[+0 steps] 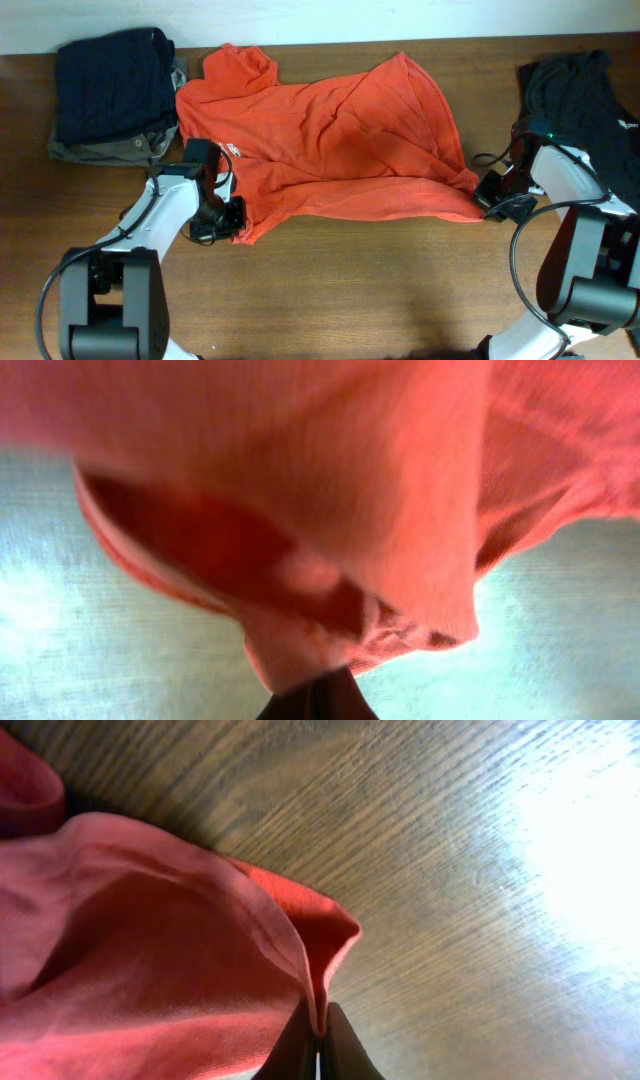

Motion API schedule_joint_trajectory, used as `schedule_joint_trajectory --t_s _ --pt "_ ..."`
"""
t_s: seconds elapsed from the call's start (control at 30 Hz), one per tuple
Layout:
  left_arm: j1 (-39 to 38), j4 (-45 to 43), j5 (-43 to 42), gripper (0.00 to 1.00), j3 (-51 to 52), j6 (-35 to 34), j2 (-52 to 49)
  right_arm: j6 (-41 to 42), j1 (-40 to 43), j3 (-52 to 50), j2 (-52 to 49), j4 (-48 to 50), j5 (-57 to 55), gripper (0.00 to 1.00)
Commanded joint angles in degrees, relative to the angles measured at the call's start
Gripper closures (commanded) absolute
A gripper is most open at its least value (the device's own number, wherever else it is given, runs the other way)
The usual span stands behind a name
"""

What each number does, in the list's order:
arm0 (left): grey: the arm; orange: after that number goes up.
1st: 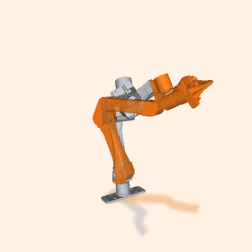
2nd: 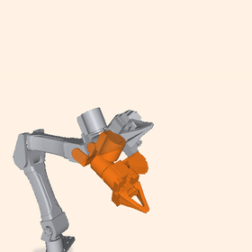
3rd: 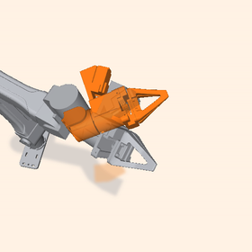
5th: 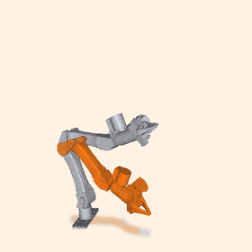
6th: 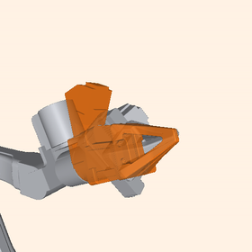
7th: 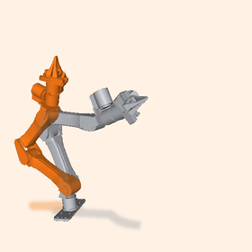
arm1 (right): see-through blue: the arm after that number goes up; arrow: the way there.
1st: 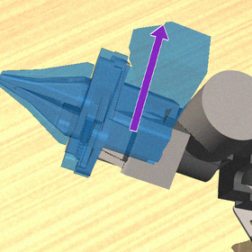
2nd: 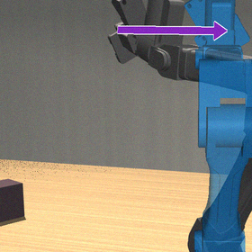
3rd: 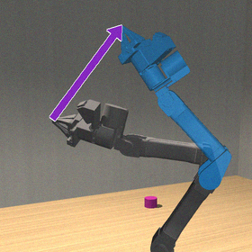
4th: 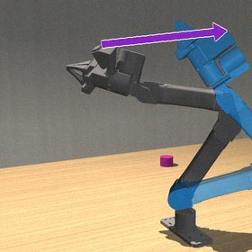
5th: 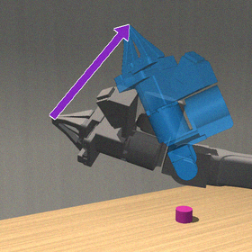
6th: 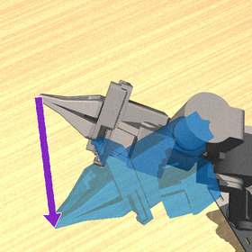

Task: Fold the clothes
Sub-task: 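Pull the hem corners down and outward with both grippers to straighten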

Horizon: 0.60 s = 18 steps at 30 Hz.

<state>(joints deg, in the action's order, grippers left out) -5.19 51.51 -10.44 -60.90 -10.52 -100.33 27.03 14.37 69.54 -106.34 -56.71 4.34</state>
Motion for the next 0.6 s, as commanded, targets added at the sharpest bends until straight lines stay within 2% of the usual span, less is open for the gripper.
schedule_joint_trajectory --t_s 0.0,0.23,0.57 --pt "0.0 2.2 0.2 0.99 0.2 -0.3 1.3 0.5 0.0 2.1 0.7 -1.4 -0.6 0.96" --pt "0.0 8.1 0.5 0.99 0.1 -0.3 7.6 2.6 0.0 2.1 3.1 -5.1 -6.6 0.96" --pt "0.0 18.7 0.5 0.99 0.1 -1.0 15.4 3.7 3.1 2.1 7.1 -10.4 -7.0 0.96"
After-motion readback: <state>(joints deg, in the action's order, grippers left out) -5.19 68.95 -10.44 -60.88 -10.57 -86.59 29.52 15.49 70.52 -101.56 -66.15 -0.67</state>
